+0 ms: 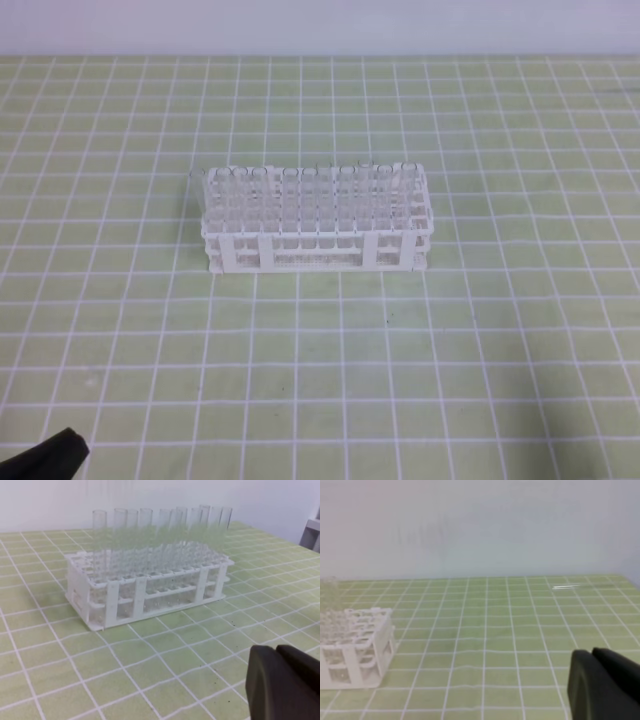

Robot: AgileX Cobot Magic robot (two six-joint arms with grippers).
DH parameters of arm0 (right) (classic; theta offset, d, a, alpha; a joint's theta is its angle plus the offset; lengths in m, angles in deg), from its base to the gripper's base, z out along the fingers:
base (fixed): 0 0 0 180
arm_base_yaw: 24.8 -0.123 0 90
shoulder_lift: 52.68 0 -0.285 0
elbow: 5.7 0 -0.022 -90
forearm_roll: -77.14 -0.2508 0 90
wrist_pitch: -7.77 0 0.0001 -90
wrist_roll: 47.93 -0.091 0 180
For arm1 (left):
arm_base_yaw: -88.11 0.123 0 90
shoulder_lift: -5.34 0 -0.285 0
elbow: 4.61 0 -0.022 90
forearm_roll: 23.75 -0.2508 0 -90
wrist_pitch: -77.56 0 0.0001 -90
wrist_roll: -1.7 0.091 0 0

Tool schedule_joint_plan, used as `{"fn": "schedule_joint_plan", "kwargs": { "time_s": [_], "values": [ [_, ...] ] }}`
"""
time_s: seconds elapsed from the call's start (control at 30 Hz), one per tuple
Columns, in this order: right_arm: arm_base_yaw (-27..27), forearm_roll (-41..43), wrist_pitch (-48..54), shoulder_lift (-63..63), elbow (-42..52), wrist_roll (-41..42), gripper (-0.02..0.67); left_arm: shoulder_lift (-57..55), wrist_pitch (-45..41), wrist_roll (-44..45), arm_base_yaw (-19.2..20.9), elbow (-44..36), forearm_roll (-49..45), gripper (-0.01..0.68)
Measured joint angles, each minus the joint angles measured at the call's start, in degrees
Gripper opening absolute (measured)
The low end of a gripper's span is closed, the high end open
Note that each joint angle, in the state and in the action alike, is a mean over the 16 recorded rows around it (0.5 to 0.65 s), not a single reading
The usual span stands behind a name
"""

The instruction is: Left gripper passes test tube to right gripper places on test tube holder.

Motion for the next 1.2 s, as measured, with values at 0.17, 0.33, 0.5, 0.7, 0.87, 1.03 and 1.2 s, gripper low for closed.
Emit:
{"fn": "schedule_joint_plan", "kwargs": {
  "time_s": [0.17,0.33,0.5,0.7,0.87,1.03,1.2],
  "values": [
    [3.27,0.06,10.26,-8.79,0.14,-0.32,-0.002,0.11,0.0,0.0,0.0,-0.12,0.01,0.0],
    [4.29,-0.3,17.83,-13.69,0.23,-0.27,-0.002,0.11,-0.05,0.0,0.0,-0.11,0.01,0.0],
    [4.38,-0.52,23.05,-15.53,0.23,-0.12,-0.002,0.11,-0.14,-0.01,0.0,-0.04,0.0,0.0],
    [4.38,-0.72,26.22,-15.7,0.23,0.08,-0.002,0.22,-0.09,0.0,0.0,-0.11,0.01,0.0],
    [4.38,-1.1,26.47,-15.7,0.23,0.2,-0.002,0.22,-0.09,0.0,0.0,-0.11,0.01,0.0],
    [4.38,-1.53,26.47,-15.7,0.23,0.24,-0.002,0.22,0.0,0.0,0.0,-0.18,0.01,0.0],
    [4.38,-1.81,26.47,-15.7,0.23,0.25,-0.002,0.41,0.16,0.0,0.02,-0.31,0.01,0.0]
  ]
}}
